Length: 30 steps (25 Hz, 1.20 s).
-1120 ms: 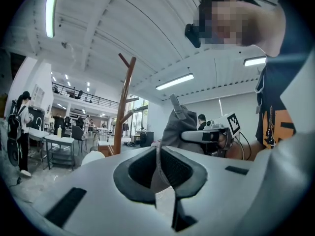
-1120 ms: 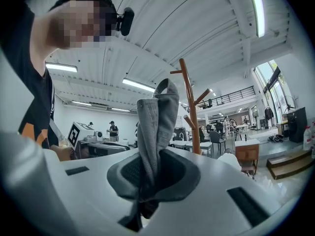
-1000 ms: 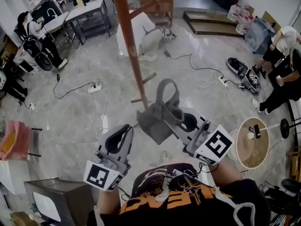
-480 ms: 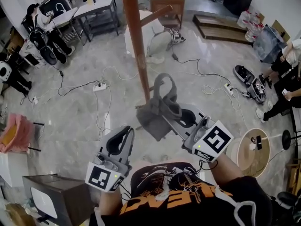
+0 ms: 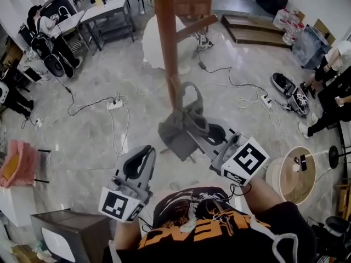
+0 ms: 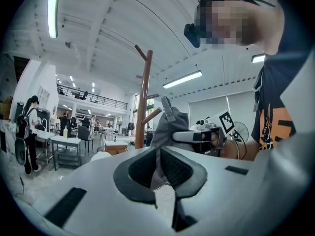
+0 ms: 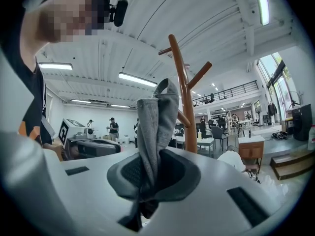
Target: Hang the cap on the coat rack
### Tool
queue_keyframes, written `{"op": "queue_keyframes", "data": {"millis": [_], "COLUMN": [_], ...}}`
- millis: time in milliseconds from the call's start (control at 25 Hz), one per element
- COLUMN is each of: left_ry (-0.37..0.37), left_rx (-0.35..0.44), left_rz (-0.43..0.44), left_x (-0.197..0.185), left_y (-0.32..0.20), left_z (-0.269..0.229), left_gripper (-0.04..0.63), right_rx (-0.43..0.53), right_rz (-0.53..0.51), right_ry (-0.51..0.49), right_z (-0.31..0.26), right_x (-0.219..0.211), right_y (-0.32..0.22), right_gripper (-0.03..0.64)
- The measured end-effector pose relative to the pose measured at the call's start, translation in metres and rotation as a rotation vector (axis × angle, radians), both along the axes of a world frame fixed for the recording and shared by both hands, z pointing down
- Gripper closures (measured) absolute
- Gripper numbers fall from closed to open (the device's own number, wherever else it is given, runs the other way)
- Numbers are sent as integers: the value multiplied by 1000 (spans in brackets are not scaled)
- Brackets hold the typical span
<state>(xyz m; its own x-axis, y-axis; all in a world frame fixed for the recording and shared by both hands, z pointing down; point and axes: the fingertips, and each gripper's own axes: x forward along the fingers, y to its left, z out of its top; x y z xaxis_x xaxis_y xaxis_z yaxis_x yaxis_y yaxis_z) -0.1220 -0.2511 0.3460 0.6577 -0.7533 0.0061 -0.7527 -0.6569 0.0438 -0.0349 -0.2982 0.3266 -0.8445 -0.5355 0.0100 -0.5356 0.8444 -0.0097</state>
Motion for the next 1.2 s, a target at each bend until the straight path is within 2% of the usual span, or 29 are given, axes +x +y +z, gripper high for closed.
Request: {"op": "queue_keyframes", "data": {"millis": [360,1200], "left_ry": [0,-3], "left_rx": [-22,-30], "left_rz": [17,-29], "left_x": [-12,-31], "left_y": [-30,-32], "left_z": [0,4], "left_gripper": [549,549], "right_rx": [-10,-26], "right_rz": [35,77], "right_ry": [29,48], "right_z": [7,46], "right_x": [-12,-17], "right_y": [-37,-76], "right_gripper": [578,578]}}
